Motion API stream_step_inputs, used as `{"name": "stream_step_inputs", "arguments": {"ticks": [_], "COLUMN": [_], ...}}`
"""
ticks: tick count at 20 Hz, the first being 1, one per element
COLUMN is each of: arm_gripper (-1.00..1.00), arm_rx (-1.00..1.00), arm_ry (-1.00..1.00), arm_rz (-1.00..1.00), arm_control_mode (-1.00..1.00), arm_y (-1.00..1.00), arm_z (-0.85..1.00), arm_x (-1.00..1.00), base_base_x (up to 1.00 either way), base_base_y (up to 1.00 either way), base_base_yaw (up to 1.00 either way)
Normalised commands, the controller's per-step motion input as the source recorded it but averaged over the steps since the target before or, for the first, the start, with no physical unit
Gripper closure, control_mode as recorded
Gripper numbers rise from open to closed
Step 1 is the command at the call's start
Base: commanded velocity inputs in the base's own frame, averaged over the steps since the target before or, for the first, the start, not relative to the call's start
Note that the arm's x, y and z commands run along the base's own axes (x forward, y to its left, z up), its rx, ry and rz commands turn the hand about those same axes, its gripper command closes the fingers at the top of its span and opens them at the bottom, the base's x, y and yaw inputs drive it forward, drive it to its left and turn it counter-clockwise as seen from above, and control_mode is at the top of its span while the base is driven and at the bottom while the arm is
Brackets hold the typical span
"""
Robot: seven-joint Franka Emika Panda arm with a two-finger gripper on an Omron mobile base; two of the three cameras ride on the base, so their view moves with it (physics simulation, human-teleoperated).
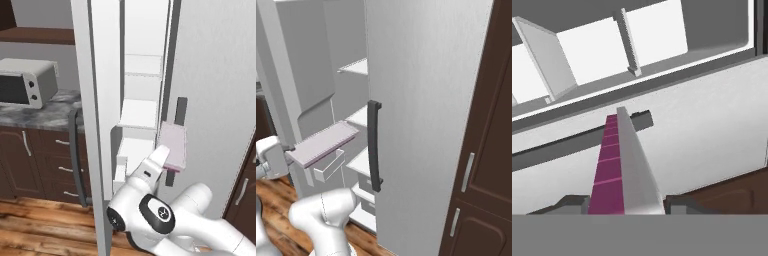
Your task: The ice cube tray has been filled with water. Take the tray and place it in the freezer to make ice. Close the freezer door after placing the tray.
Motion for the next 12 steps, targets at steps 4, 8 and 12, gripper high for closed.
{"name": "stream_step_inputs", "arguments": {"ticks": [4, 8, 12], "arm_gripper": [1.0, 1.0, 1.0], "arm_rx": [-0.02, 0.0, 0.0], "arm_ry": [0.0, 0.0, 0.0], "arm_rz": [0.0, 0.0, 0.0], "arm_control_mode": [-1.0, -1.0, -1.0], "arm_y": [0.17, 0.15, 0.16], "arm_z": [-0.02, 0.0, 0.0], "arm_x": [0.0, 0.11, 0.28], "base_base_x": [0.0, 0.0, 0.0], "base_base_y": [0.0, 0.0, 0.0], "base_base_yaw": [0.0, 0.0, 0.0]}}
